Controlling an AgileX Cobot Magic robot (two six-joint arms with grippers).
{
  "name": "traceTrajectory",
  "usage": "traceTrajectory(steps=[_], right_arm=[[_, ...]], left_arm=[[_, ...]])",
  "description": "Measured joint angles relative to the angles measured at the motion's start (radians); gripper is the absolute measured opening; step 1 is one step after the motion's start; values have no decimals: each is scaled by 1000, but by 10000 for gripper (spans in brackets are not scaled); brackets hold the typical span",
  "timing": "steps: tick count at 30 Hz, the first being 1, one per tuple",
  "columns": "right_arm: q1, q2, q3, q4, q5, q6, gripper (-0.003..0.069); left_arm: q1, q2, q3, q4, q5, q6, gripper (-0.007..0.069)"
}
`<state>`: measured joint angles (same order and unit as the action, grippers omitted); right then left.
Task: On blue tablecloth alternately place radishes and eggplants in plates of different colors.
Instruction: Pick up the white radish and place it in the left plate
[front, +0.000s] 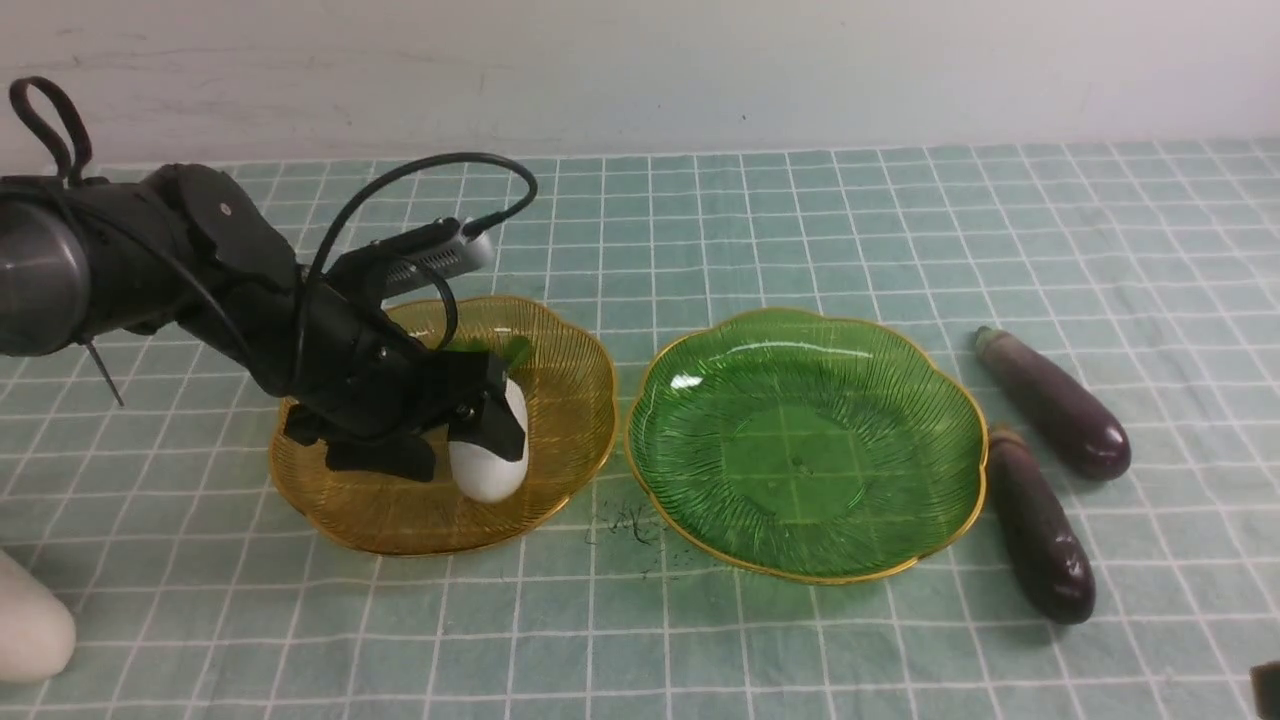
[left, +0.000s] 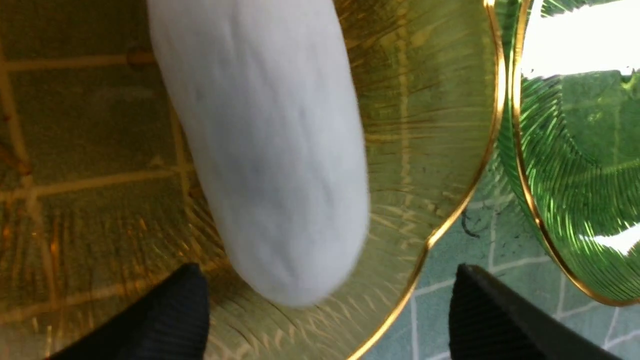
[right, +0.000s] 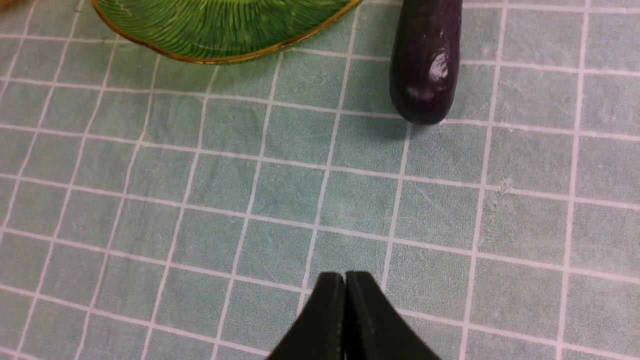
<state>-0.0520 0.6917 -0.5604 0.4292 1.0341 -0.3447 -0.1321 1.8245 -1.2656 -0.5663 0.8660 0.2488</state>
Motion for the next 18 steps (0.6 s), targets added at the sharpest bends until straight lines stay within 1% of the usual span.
traceTrajectory(steps=[2, 4, 5, 6, 7, 9, 10, 11, 12, 15, 17, 18], right_arm=[[0, 0, 0, 0, 1, 0, -15], [0, 0, 0, 0, 1, 0, -15], [0, 0, 0, 0, 1, 0, -15], [0, 0, 0, 0, 1, 0, -15], [0, 0, 0, 0, 1, 0, -15], [0, 0, 0, 0, 1, -1, -15], [0, 0, 0, 0, 1, -1, -15], [0, 0, 0, 0, 1, -1, -15], [0, 0, 0, 0, 1, -1, -15], [0, 0, 0, 2, 1, -1, -15], [0, 0, 0, 2, 1, -1, -15], [0, 0, 0, 2, 1, -1, -15]], left_arm=[[4, -10, -30, 6, 51, -1, 562], [13, -25, -65, 22, 107, -1, 519], [20, -41, -90, 39, 147, -1, 485], [26, -57, -122, 60, 180, -1, 434], [40, -94, -175, 109, 243, -6, 335], [54, -138, -213, 173, 299, -22, 226], [62, -169, -233, 231, 321, -41, 157], [65, -182, -237, 241, 328, -45, 130], [77, -227, -241, 315, 343, -75, 59], [109, -335, -190, 469, 361, -164, 3], [133, -384, -128, 524, 364, -209, -3], [140, -394, -120, 534, 364, -209, -3]])
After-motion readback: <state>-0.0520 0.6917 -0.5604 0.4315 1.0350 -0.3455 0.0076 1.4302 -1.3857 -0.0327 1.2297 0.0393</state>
